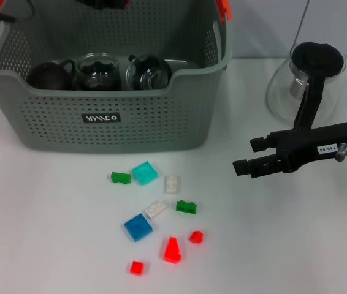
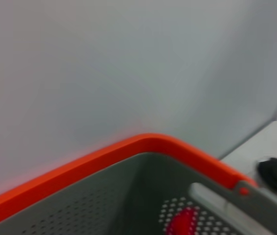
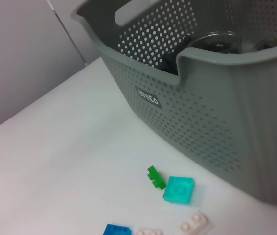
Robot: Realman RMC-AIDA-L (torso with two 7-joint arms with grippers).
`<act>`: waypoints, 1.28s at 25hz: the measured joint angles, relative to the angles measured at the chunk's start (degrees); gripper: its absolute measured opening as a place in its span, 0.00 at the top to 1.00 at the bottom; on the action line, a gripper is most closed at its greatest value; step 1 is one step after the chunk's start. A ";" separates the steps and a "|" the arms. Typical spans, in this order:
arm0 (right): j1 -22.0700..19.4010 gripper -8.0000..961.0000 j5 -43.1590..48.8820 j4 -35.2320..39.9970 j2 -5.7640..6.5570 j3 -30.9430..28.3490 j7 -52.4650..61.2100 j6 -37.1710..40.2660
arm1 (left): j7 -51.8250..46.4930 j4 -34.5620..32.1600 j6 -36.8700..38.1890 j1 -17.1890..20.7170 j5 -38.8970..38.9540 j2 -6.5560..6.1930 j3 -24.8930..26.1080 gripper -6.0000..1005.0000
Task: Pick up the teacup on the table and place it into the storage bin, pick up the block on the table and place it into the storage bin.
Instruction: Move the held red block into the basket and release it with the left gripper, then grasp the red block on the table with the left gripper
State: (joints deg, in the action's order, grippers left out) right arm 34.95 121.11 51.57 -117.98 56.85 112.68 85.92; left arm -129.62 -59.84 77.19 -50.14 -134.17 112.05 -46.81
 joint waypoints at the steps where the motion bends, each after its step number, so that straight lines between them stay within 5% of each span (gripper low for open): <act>1: 0.13 0.04 0.00 -0.01 -0.02 0.02 0.01 0.04 | -0.01 1.85 -1.54 -0.72 -0.66 -0.23 -0.15 0.81; 4: 0.37 0.03 0.00 -0.03 -0.10 0.02 0.10 0.25 | -0.02 4.25 -4.26 -1.60 -2.89 -0.26 -0.62 0.80; 6: 0.38 0.03 0.00 -0.09 -0.11 0.02 0.10 0.27 | -0.02 4.16 -4.98 -1.66 -3.93 -0.01 -0.67 0.61; 10: 0.38 0.03 0.00 -0.15 -0.05 0.01 0.09 0.29 | -0.05 2.62 -3.58 -1.52 -4.01 0.06 -0.63 0.53; 16: 0.34 0.03 0.00 -0.16 0.13 -0.24 0.02 0.27 | 3.21 -11.07 14.33 2.67 2.98 1.98 0.22 0.39; 19: 0.32 0.03 0.00 -0.16 0.18 -0.30 -0.06 0.04 | 8.74 -21.32 27.98 7.31 6.53 5.00 -1.53 0.31; 22: 0.28 0.03 0.00 -0.16 0.18 -0.38 -0.13 -0.20 | 12.87 -31.16 36.79 13.18 5.69 8.87 -6.45 0.21; 24: 0.19 0.03 0.00 -0.18 0.17 -0.40 -0.14 -0.32 | 14.13 -35.49 38.07 17.16 4.40 10.38 -11.45 0.16; 27: 0.18 0.03 0.01 -0.47 0.16 -0.42 -0.22 -0.67 | 15.58 -38.13 37.61 21.03 2.40 11.45 -17.76 0.10; 28: 0.24 0.03 0.00 -0.63 0.15 -0.42 -0.30 -0.71 | 17.59 -38.42 36.30 24.11 -0.98 12.07 -25.27 0.08; 32: 0.41 0.03 0.00 -1.03 0.08 -0.43 -0.56 -1.01 | 18.66 -33.81 32.69 24.70 -6.54 12.24 -34.95 0.08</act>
State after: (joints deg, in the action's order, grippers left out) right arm 35.35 121.11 50.53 -117.90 56.42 112.12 84.91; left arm -110.96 -93.65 109.87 -25.44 -140.71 124.30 -81.77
